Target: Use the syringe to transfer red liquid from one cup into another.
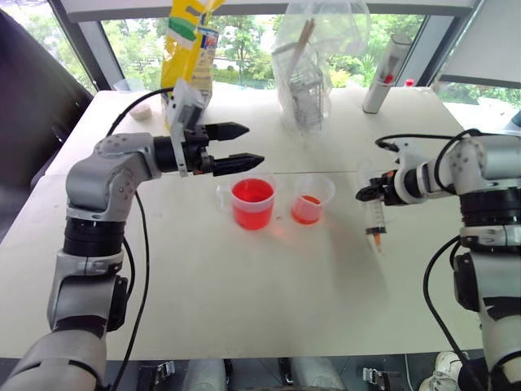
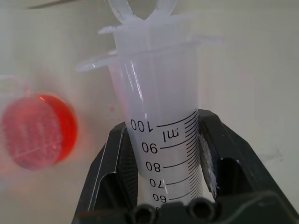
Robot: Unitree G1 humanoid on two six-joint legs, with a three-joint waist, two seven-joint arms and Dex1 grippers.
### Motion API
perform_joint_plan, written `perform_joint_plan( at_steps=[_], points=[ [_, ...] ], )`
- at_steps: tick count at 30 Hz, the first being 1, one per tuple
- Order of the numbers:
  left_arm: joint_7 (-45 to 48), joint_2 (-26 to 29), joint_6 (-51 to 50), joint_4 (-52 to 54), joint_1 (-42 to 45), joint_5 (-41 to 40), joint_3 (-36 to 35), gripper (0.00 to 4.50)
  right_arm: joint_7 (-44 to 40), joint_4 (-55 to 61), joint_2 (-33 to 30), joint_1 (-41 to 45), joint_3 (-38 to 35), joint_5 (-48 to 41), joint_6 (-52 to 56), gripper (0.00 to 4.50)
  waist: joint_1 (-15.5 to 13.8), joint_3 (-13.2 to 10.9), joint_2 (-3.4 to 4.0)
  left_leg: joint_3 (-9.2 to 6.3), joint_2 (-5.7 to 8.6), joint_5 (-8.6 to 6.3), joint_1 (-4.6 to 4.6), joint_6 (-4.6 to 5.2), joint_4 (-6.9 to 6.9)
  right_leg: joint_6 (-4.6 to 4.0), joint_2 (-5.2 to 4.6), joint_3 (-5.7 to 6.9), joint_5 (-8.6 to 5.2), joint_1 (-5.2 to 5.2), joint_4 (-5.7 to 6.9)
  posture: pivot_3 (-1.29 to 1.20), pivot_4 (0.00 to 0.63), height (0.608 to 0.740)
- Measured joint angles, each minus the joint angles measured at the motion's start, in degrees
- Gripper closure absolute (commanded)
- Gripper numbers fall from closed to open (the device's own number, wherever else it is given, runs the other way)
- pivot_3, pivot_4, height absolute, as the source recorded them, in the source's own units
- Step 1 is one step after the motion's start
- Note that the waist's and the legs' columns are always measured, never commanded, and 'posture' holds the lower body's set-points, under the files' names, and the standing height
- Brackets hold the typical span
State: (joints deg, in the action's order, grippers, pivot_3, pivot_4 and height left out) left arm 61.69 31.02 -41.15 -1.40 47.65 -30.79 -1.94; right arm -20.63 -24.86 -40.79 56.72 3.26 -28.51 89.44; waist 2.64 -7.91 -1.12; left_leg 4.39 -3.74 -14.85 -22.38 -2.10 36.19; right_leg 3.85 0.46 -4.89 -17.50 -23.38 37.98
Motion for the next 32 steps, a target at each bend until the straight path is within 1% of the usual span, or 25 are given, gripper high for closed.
perform_joint_plan(
  at_steps=[2,6,8,9,12,14,15,17,20,21,26,27,28,32],
  points=[
    [-0.4,0.3,-0.1,0.3,-0.1,-0.3,0.0,0.07,-1.5,-1.9,0.2,0.0,2.2,1.3,-2.1,3.10,0.0,0.0,0.00,0.00,0.00,0.00,0.01,0.00,0.00,0.00,0.00,0.02,0.00,0.01,0.00,0.00,0.150,0.739],
    [-0.7,1.2,-0.5,1.4,-0.4,-0.8,0.0,0.00,-4.6,-4.3,0.9,0.0,5.7,3.5,-4.2,1.12,-0.1,0.0,-0.03,0.00,0.00,0.00,0.01,0.00,0.00,0.00,0.01,0.08,0.00,0.05,-0.02,0.00,0.150,0.739],
    [-0.8,1.6,-0.8,1.7,-0.6,-1.1,0.0,0.00,-5.8,-4.6,1.3,-0.2,6.2,4.2,-4.7,0.09,-0.1,0.0,-0.05,0.00,0.00,0.00,0.02,0.00,0.03,0.00,0.01,0.09,0.00,0.08,-0.01,0.00,0.150,0.739],
    [-0.8,1.6,-0.9,1.9,-0.7,-1.2,0.0,0.00,-6.2,-4.6,1.5,-0.2,6.2,4.2,-4.8,0.02,-0.1,0.0,-0.06,0.00,-0.01,0.00,0.02,0.00,0.05,0.00,0.01,0.09,0.00,0.09,-0.01,0.00,0.150,0.739],
    [-0.6,2.3,-1.6,2.8,-0.9,-1.9,0.2,0.00,-6.8,-4.3,1.5,-0.2,6.2,4.9,-4.3,0.02,-0.1,0.0,-0.06,-0.01,0.00,0.00,0.03,0.00,0.06,0.01,-0.01,0.09,0.00,0.11,0.00,0.00,0.150,0.739],
    [-0.3,3.1,-2.3,3.6,-1.3,-2.4,0.2,0.00,-7.1,-1.7,0.9,-1.1,5.7,4.9,-2.9,0.02,-0.1,0.0,-0.04,-0.03,0.00,0.00,0.03,0.00,0.02,0.01,-0.01,0.09,0.00,0.08,0.00,0.00,0.150,0.739],
    [-0.1,3.5,-2.4,4.0,-1.6,-2.6,0.2,0.00,-7.3,0.7,0.1,-2.0,5.0,4.6,-1.7,0.02,-0.1,0.0,-0.02,-0.03,0.00,0.00,0.01,0.00,-0.01,0.01,-0.01,0.09,0.00,0.05,-0.01,0.00,0.150,0.739],
    [0.2,4.4,-2.7,4.2,-2.4,-3.4,0.2,0.00,-8.1,9.4,-3.0,-4.4,2.4,2.9,0.8,0.02,-0.3,0.0,0.03,-0.05,0.00,0.00,-0.08,0.00,-0.03,0.01,-0.01,0.10,-0.01,-0.03,-0.01,0.00,0.150,0.739],
    [0.6,5.9,-3.4,4.5,-3.3,-3.7,0.4,0.00,-10.1,24.0,-8.7,-8.5,-3.4,-2.3,2.6,0.02,-0.4,0.0,0.02,-0.10,-0.02,-0.01,-0.06,0.00,-0.08,0.01,0.00,0.12,-0.01,0.01,-0.11,0.00,0.150,0.739],
    [0.8,6.4,-3.4,4.7,-3.7,-3.7,0.4,0.00,-11.0,29.1,-10.5,-10.6,-6.5,-4.7,2.6,0.02,-0.4,0.0,0.02,-0.12,-0.02,-0.01,-0.06,0.00,-0.08,0.01,0.00,0.13,-0.01,0.03,-0.13,0.00,0.150,0.739],
    [2.1,9.3,-3.8,5.9,-5.8,-4.5,0.4,0.00,-15.7,47.8,-15.8,-20.1,-20.1,-15.5,2.6,0.02,-0.1,0.0,0.00,-0.14,-0.04,-0.01,0.06,0.00,-0.05,0.02,-0.01,0.13,-0.01,0.14,-0.09,0.00,0.150,0.739],
    [2.3,9.9,-3.8,6.3,-6.3,-4.7,0.3,0.00,-16.3,50.1,-16.5,-21.5,-21.6,-16.2,2.6,0.02,-0.1,0.0,0.00,-0.15,-0.04,-0.01,0.09,0.00,-0.04,0.02,-0.01,0.13,-0.01,0.17,-0.09,0.00,0.150,0.739],
    [2.5,10.4,-3.8,6.8,-6.9,-4.8,0.4,0.00,-17.4,54.5,-17.2,-25.2,-25.1,-17.0,1.3,0.02,-0.2,0.0,-0.05,-0.17,-0.03,-0.01,0.10,0.00,-0.06,0.03,-0.01,0.16,-0.01,0.22,-0.11,0.00,0.150,0.739],
    [2.7,11.7,-3.9,7.4,-8.5,-5.0,0.3,0.00,-21.3,63.3,-17.4,-37.3,-32.2,-19.1,-3.3,0.02,-0.2,0.0,-0.11,-0.17,-0.04,-0.01,0.09,0.00,-0.01,0.03,-0.04,0.19,-0.01,0.26,-0.12,0.00,0.150,0.739]
  ],
)
